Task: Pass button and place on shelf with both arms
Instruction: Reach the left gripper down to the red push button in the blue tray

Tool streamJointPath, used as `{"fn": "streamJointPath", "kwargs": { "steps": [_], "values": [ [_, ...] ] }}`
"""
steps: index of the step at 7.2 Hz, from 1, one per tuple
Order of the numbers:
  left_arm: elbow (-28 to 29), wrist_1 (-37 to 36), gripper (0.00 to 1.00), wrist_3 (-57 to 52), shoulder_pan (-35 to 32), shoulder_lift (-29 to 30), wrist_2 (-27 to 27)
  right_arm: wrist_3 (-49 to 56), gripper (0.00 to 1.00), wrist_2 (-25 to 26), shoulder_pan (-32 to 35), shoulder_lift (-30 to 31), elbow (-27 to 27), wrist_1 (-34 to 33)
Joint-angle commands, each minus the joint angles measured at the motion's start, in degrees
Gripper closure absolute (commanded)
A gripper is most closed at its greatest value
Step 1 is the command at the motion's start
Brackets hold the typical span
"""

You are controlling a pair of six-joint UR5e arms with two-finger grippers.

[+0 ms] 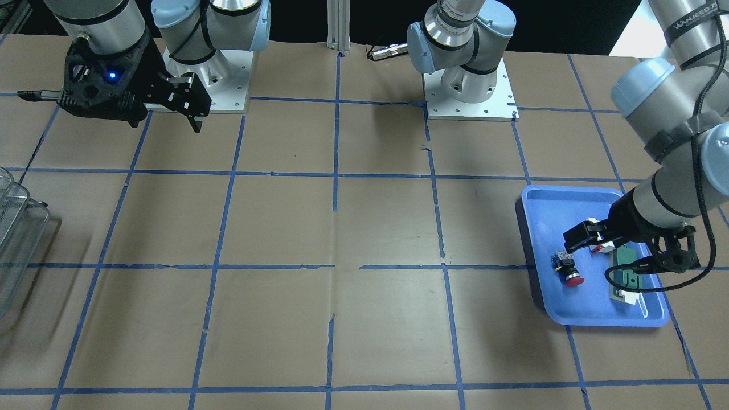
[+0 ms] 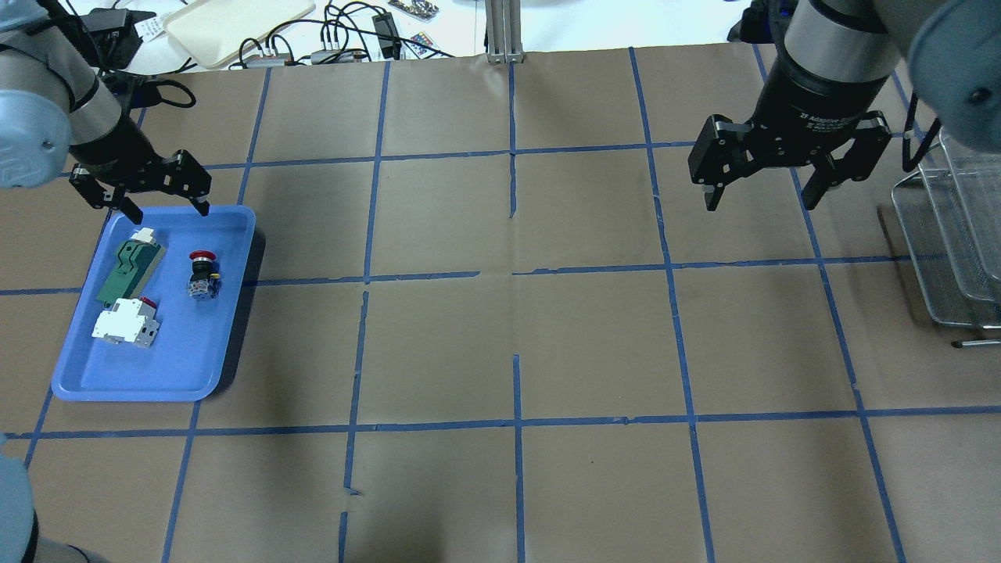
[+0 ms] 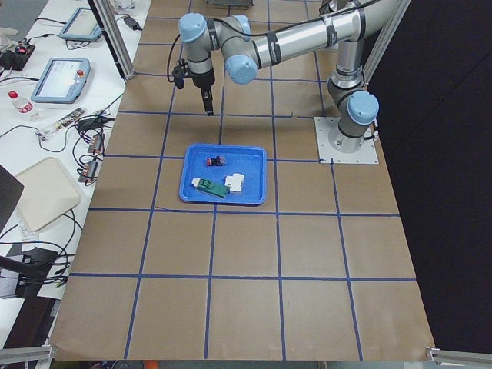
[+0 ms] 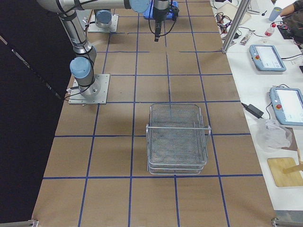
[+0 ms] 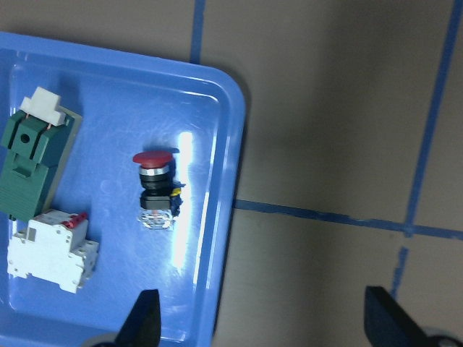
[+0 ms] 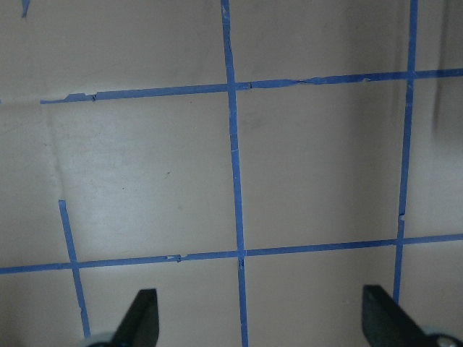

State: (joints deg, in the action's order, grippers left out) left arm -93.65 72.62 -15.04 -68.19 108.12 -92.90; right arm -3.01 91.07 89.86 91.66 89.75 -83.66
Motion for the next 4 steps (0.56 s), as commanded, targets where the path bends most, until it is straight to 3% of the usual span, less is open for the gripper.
{"fn": "streamJointPath", "kwargs": {
  "steps": [1,4],
  "values": [
    [-2.93,-5.71,0.00,-1.40,2.18,5.06,-0.09,-0.06,0.00,-0.10,0.14,0.01,-0.01,-0.28],
    [-6.36,-9.33,0.00,-0.96,2.18,9.21,0.17,0.02,0.00,0.08,0.05,-0.08,0.07,-0.28]
  ]
}}
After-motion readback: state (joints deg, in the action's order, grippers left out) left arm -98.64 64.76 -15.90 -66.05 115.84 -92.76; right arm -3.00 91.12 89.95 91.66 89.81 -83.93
